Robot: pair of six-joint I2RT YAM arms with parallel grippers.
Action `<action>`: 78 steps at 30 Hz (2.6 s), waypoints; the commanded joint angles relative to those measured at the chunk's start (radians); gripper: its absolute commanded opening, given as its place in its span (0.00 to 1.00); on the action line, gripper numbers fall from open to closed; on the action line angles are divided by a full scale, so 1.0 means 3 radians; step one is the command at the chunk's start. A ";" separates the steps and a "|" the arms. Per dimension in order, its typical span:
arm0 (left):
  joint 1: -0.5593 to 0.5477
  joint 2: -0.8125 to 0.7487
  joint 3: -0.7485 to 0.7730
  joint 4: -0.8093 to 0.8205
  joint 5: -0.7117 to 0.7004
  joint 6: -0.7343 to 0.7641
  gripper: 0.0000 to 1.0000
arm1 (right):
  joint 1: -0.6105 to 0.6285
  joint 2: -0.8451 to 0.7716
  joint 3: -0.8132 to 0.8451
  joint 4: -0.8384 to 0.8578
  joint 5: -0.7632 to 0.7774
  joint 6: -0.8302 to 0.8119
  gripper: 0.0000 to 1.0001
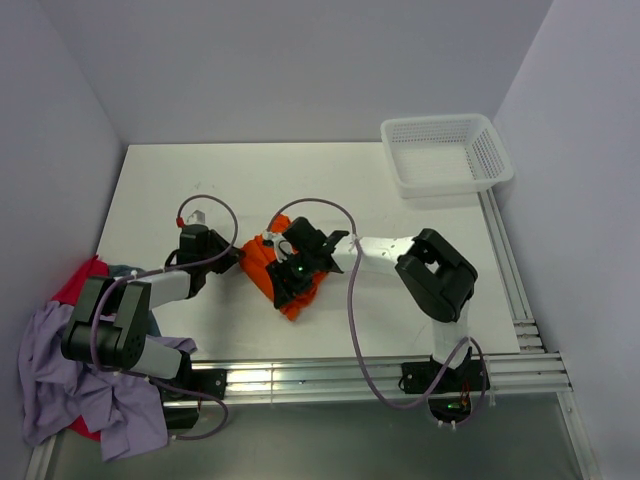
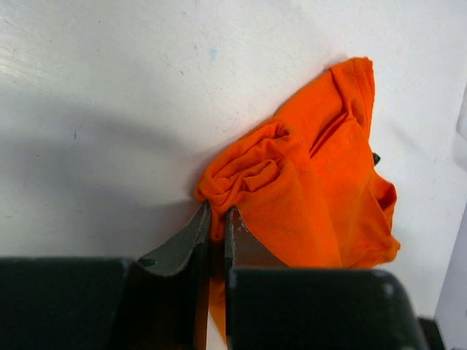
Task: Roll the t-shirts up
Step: Roll the tshirt
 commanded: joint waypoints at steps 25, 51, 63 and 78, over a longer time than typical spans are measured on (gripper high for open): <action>0.0144 -0.0397 -0.0178 0.0034 0.0081 0.0118 0.67 | -0.0370 0.0156 -0.1186 0.1929 -0.1438 0.0948 0.00; 0.0303 -0.0208 -0.0725 0.0979 0.0766 -0.0045 0.73 | -0.0437 0.0273 -0.1058 0.1852 -0.1509 0.0871 0.00; 0.0293 0.0431 -0.0393 0.1082 0.0812 -0.0009 0.59 | -0.0437 0.0309 -0.1058 0.1873 -0.1494 0.0892 0.00; 0.0344 -0.0017 -0.0444 0.0781 0.0848 0.0026 0.78 | -0.0437 0.0329 -0.1033 0.1837 -0.1473 0.0851 0.00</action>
